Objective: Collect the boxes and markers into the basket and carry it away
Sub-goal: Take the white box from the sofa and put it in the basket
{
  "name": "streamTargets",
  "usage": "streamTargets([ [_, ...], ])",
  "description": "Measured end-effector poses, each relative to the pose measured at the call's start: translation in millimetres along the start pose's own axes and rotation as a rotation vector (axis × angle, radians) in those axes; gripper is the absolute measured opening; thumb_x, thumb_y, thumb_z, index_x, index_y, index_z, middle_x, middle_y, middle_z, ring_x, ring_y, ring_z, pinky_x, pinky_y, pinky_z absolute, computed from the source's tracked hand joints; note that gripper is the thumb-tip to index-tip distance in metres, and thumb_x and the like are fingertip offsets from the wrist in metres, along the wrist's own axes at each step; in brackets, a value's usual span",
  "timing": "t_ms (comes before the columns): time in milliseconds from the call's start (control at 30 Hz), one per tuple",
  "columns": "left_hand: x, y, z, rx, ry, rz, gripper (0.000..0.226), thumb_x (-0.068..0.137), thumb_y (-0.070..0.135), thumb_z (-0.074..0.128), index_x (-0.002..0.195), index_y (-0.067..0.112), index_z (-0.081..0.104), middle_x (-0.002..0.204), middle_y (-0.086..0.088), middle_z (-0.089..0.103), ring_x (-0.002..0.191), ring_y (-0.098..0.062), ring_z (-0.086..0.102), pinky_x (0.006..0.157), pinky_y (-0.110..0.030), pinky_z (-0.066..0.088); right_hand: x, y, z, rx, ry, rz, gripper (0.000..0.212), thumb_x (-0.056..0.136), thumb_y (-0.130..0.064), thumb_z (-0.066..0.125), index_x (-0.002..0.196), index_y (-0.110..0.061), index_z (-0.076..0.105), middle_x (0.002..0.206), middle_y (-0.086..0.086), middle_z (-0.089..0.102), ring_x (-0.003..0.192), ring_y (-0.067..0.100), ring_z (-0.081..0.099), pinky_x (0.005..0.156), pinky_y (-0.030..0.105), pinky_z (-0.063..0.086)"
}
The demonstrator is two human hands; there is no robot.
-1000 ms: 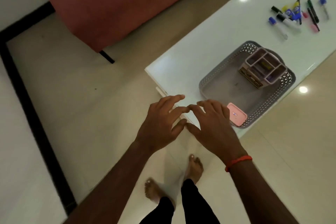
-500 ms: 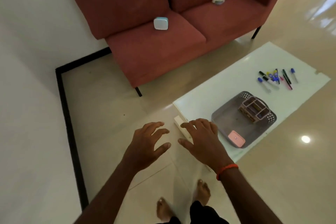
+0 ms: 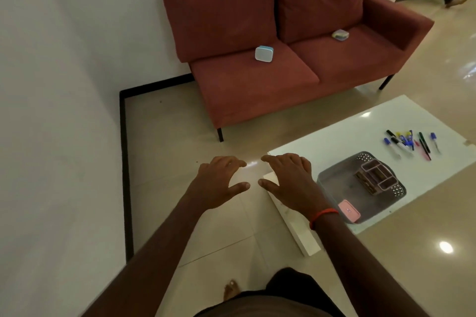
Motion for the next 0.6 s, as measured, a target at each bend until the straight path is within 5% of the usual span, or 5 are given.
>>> streamTargets([
  [600,81.4,-25.2,-29.2,0.018,0.063,-0.036,0.072,0.090,0.078,0.032,0.144,0.031,0.042,0.149,0.008,0.046,0.140,-0.015,0.037,0.105,-0.048,0.037,98.6,4.3,-10.0,-0.027,0.030,-0.030,0.064,0.091,-0.061,0.050,0.146,-0.031,0.037,0.145,0.000,0.045,0.136,0.022,0.037,0.113,0.041,0.024],
])
Point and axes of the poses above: each hand's wrist, its own x-axis towards the middle knuckle, its own z-axis out of the palm, y = z × x, the point moved 2 cm from there along x, towards the middle knuckle
